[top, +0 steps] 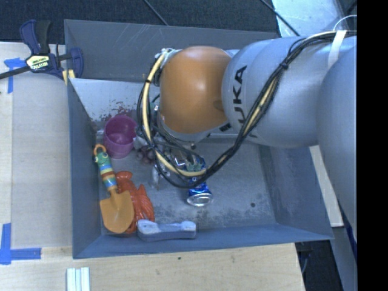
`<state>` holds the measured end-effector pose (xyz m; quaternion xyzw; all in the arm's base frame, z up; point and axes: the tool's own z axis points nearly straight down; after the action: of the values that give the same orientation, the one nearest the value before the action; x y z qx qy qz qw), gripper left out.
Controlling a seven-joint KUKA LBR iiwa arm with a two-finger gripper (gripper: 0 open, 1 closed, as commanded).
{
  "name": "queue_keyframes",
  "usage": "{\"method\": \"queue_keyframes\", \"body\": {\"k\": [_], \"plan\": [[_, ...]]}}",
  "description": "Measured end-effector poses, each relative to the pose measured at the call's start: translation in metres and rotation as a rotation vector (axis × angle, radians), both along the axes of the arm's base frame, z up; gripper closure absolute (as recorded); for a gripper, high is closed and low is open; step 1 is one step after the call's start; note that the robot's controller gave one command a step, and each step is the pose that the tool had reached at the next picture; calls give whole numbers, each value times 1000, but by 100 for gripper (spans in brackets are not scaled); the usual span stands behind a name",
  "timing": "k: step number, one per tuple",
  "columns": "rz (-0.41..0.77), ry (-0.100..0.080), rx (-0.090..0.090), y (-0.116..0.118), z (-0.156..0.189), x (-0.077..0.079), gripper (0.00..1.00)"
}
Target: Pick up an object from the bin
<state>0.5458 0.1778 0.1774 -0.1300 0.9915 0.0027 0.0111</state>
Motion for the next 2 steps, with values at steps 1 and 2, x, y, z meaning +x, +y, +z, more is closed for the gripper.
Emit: {"method": "queue_keyframes", "body": {"k": [1,2], "plan": [[-163,17,-6,-14,-103,-26,0],[2,-21,7,21,-5,13,0]]}}
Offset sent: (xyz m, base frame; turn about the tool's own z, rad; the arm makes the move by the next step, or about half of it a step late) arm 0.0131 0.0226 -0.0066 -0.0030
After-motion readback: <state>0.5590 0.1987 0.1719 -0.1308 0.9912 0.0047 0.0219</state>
